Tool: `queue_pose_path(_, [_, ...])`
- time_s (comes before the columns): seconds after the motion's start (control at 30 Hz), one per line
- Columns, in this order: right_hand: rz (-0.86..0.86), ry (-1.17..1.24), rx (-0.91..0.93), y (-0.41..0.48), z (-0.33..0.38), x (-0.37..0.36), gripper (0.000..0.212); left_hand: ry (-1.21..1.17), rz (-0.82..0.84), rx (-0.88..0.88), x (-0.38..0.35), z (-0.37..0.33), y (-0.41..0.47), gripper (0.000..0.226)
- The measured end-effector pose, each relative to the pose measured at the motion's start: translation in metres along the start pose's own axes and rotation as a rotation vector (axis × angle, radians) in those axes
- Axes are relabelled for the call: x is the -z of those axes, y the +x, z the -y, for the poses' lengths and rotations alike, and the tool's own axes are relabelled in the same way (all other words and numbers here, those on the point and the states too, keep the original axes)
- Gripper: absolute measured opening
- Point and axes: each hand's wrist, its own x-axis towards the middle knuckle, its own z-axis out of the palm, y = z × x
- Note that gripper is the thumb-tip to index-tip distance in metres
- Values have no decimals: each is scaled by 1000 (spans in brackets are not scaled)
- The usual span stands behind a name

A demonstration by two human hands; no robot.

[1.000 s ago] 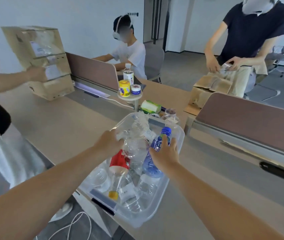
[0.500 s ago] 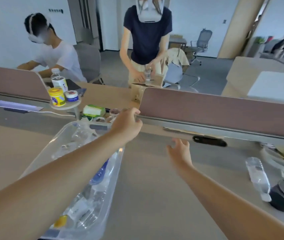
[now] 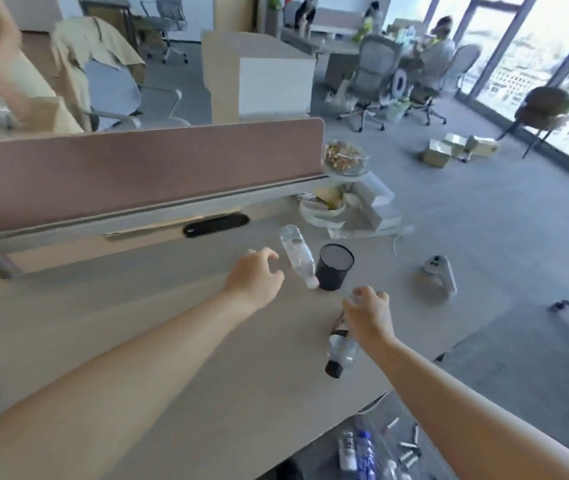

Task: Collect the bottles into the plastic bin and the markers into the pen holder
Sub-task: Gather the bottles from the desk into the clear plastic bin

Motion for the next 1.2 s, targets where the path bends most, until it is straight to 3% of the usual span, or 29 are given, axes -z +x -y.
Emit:
queue_pose_path(0.27, [58,20,-150,57,-62,-5,45,32,144,75,-76,-16,27,38])
queue_pose_path(0.5, [167,36,-293,109,-83,-66,83,110,129,312,-104,13,74,41])
queue_pose_path(0.8, [49,46,-308,197,-96,-55,82,-87,-106,583,-177,-20,194,68])
queue_pose_path(0.97, [43,44,-312,212,-118,-39,83,-102,-125,757,-207,-15,217,60])
queue_pose_path(1.2, [103,47,-247,233,-85,-8,74,-154,-215,702,-147,-17,214,58])
